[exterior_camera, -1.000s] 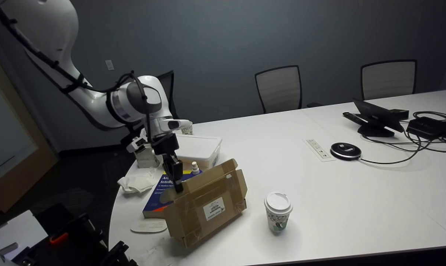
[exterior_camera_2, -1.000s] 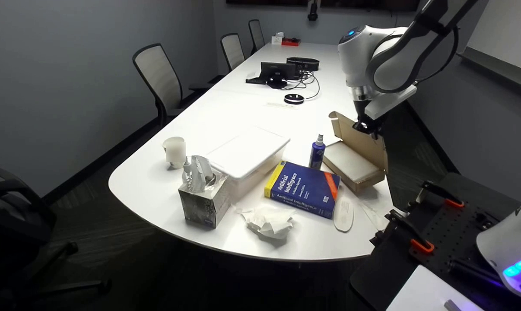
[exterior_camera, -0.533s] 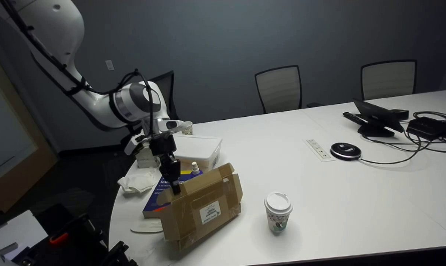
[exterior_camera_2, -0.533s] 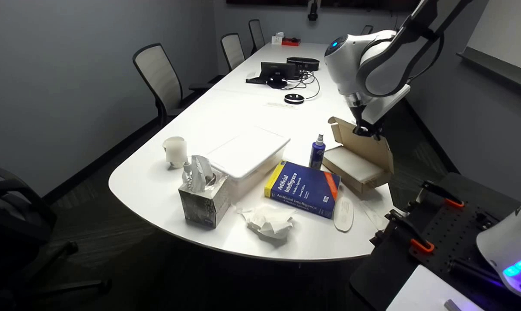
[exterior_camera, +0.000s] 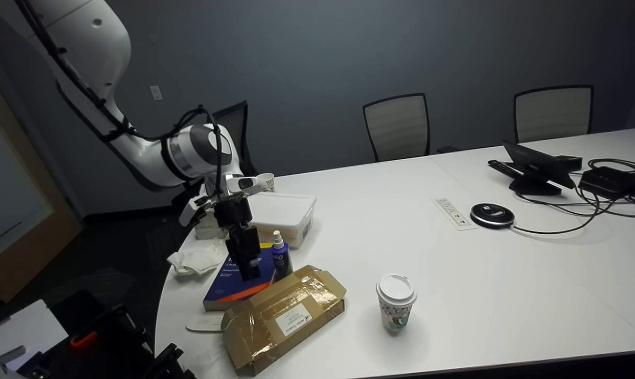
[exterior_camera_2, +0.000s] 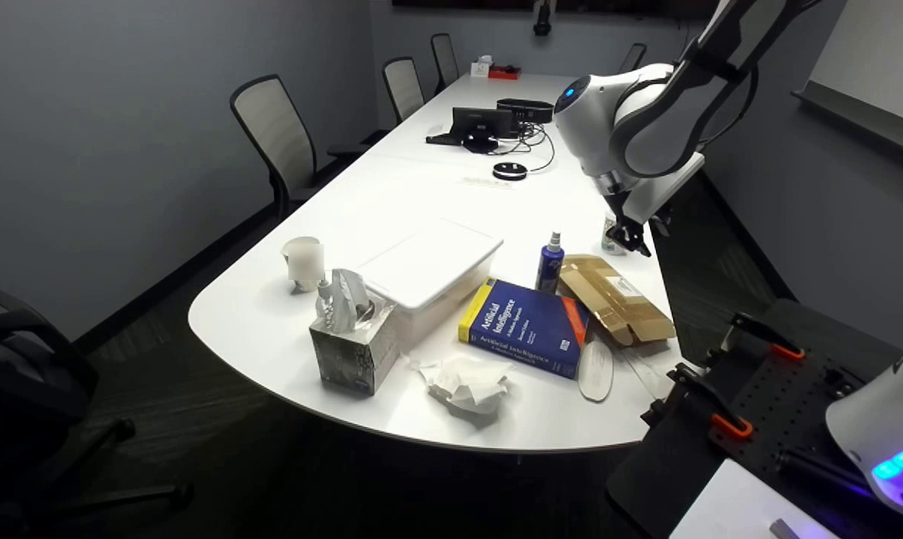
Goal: Open the box completely
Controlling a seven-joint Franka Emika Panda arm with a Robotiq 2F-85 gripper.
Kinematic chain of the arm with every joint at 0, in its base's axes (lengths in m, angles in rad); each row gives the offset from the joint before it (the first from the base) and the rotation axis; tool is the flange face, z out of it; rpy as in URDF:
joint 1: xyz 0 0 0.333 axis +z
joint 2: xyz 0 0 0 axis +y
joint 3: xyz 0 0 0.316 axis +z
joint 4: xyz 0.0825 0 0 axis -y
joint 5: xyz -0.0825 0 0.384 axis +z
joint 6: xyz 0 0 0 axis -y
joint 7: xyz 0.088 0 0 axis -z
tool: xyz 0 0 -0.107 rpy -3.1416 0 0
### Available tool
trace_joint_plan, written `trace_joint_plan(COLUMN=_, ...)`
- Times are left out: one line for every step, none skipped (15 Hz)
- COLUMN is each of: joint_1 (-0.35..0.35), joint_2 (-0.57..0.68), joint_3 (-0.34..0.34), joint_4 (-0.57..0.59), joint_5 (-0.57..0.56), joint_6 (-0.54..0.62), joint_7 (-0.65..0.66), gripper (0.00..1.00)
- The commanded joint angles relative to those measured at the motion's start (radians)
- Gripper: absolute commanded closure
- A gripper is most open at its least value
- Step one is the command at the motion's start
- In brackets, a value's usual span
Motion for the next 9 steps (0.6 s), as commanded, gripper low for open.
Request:
trace_joint_plan(joint_1=-0.009, joint_2=-0.045, joint_3=0.017, joint_4=0.002, joint_5=0.021, joint_6=-0.031, joint_7=-0.017, gripper=0.13)
trace_joint_plan(joint_1=-0.011, joint_2=-0.055, joint_3=0.02, joint_4=0.003, joint_5=0.035, joint_6=-0.038, joint_7=-0.029, gripper=0.05)
trace_joint_plan(joint_1=-0.02, joint_2=-0.077, joint_3=0.027, joint_4=-0.005, joint_5=0.06, joint_6=-0.022, joint_7=-0.059, gripper=0.0)
trace_joint_plan(joint_1=-0.025, joint_2=-0.108, joint_3=0.034, joint_4=-0.017, joint_5=0.092, joint_6=-0.02, joint_7=-0.084, gripper=0.0)
trace_joint_plan(joint_1=-0.029, joint_2=-0.133, joint_3=0.038, joint_4=-0.024, joint_5=0.126, joint_6=-0.013, joint_7=-0.11, gripper=0.0)
trace_joint_plan(joint_1=-0.034, joint_2=-0.17, joint_3=0.043, joint_4=-0.036, joint_5=0.173, joint_6=-0.006, joint_7=-0.145, gripper=0.0)
trace_joint_plan(joint_1=-0.036, joint_2=-0.201, joint_3=0.047, joint_4=-0.042, joint_5=0.211, joint_6=-0.008, joint_7=-0.167, gripper=0.0)
trace_joint_plan(joint_1=-0.04, joint_2=-0.241, joint_3=0.051, joint_4=-0.053, joint_5=0.256, joint_6=0.0, joint_7=-0.196, gripper=0.0)
trace_joint_plan(joint_1=-0.044, joint_2=-0.278, joint_3=0.056, joint_4=-0.063, joint_5=0.298, joint_6=0.006, joint_7=-0.221, gripper=0.0)
